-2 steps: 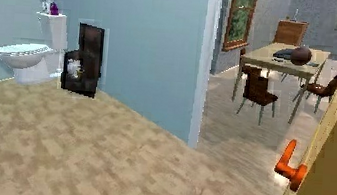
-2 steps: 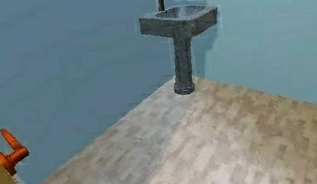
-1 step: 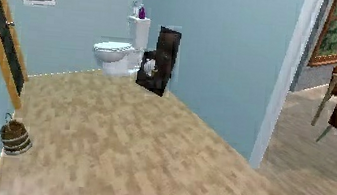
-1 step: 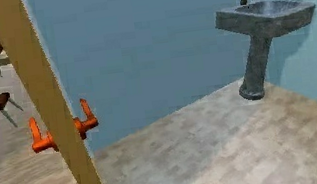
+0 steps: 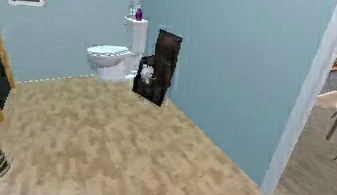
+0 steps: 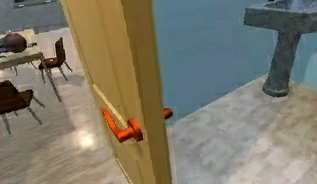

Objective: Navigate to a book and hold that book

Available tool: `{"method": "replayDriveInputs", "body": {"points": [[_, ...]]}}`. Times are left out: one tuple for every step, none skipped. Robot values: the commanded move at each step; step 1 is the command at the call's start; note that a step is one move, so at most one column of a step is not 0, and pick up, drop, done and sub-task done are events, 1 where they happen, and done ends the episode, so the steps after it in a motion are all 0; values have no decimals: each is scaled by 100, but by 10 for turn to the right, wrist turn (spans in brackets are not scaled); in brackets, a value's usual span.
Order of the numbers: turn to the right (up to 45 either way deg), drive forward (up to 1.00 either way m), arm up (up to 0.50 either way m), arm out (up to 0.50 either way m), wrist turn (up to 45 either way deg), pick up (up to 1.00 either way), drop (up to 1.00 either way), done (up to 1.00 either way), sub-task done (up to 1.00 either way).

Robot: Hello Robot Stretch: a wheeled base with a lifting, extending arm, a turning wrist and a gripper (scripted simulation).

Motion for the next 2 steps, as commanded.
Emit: {"method": "replayDriveInputs", "body": {"points": [[330,0,0,0,0,0,0,0,0],[0,45,0,0,0,0,0,0,0]]}}
